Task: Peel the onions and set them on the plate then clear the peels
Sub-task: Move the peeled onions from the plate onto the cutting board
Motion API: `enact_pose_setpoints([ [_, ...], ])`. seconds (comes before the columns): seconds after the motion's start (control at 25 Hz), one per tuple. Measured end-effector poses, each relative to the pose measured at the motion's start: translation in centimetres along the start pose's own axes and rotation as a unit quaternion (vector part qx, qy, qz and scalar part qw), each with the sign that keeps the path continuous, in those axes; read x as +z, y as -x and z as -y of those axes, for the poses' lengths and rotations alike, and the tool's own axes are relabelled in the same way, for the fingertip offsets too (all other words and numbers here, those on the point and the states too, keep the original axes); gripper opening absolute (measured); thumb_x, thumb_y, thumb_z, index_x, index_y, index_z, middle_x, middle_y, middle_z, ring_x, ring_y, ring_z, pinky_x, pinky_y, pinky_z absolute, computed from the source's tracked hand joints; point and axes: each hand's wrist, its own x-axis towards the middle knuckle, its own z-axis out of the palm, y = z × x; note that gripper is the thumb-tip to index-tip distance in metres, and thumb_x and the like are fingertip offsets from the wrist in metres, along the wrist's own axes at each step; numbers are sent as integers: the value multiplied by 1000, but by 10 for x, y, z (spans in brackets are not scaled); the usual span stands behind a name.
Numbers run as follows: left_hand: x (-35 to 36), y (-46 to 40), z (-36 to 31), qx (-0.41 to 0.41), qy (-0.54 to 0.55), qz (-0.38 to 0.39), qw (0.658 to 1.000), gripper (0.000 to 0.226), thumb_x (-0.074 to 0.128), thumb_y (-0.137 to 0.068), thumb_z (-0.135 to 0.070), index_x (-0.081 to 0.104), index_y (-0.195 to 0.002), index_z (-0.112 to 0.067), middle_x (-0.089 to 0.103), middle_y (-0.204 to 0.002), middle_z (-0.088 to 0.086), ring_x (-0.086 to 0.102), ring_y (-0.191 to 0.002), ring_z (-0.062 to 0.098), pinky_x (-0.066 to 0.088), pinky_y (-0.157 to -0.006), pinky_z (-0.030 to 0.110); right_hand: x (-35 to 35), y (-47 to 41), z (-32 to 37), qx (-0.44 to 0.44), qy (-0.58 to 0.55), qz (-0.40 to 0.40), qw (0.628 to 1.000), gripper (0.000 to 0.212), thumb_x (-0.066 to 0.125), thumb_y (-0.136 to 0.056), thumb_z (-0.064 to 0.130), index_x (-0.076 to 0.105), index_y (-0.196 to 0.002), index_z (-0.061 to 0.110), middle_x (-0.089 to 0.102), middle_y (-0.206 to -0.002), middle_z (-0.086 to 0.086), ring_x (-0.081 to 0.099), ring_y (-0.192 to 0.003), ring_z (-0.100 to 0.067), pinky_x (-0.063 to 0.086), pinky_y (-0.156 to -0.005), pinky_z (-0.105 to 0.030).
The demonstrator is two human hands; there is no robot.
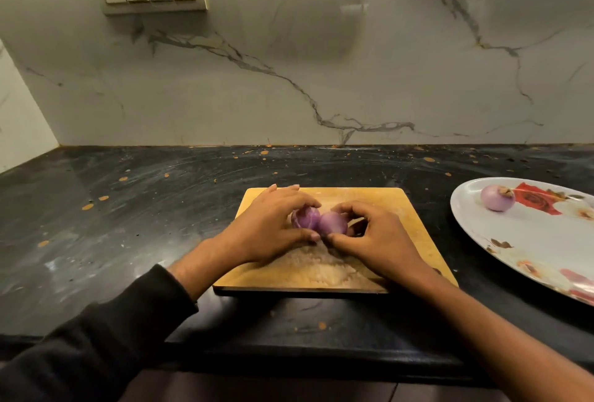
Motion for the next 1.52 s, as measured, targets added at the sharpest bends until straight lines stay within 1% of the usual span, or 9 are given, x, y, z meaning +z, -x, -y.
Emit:
enact_pose_setpoints([
  [0.12,5,1,4,-16,-2,-13,1000,53,74,-84,-39,56,-132,-30,55,-141,-11,29,-146,10,8,-124,40,0,-9,2,11,0,-13,1000,38,82,-79,27,68,-115,28,69,-99,10,65,-83,-3,54,-67,-14],
  [0.28,7,1,7,-24,30,-51,998,40,73,-86,-39,58,-123,-35,56,-130,-19,40,-130,1,23,-120,53,4,-30,-2,34,4,-33,999,40,78,-85,32,65,-122,23,68,-106,6,64,-88,-7,57,-73,-21],
  [0.4,14,5,14,-57,-28,-81,995,46,66,-85,-56,54,-127,-43,41,-149,-10,21,-147,15,-2,-116,69,10,-40,-5,38,7,-31,999,44,76,-87,30,63,-128,21,67,-113,4,64,-90,-7,52,-70,-15],
  [0.44,17,6,17,-80,-31,-77,993,48,64,-85,-59,53,-129,-44,36,-152,-6,15,-149,20,-4,-115,66,13,-41,-6,38,5,-29,999,45,76,-88,29,62,-129,21,67,-114,3,63,-92,-7,50,-68,-13],
  [0.6,18,0,27,-81,12,-69,994,46,62,-88,-56,55,-130,-36,46,-141,-2,29,-136,17,31,-114,41,19,-41,-6,52,3,-8,999,44,76,-88,26,62,-129,24,67,-112,6,63,-92,-5,49,-69,-12],
  [0.84,15,-10,30,-26,49,-48,997,45,75,-81,-48,56,-117,-30,53,-116,-15,44,-110,6,44,-96,27,9,-38,-6,49,26,-1,998,39,82,-81,30,63,-114,24,66,-98,8,64,-84,-6,57,-69,-21],
  [1.2,20,-15,32,-55,139,-42,988,50,85,-70,-49,59,-111,-38,39,-141,-6,33,-136,12,39,-112,43,12,-42,-7,45,22,-19,999,35,79,-84,26,60,-113,27,63,-101,12,63,-82,-5,49,-60,-15],
  [1.36,20,-22,25,-71,161,-11,984,65,80,-71,-31,49,-127,-40,16,-154,-12,13,-146,17,29,-118,46,15,-48,-6,44,11,-3,999,38,75,-88,26,62,-123,25,65,-111,9,63,-85,-4,48,-65,-14],
  [1.52,25,-24,26,-70,157,-21,985,79,80,-74,-35,39,-142,-35,23,-152,-10,22,-141,14,32,-117,41,17,-49,-6,31,14,6,999,39,76,-88,22,62,-124,25,64,-115,8,64,-88,-5,50,-68,-15],
])
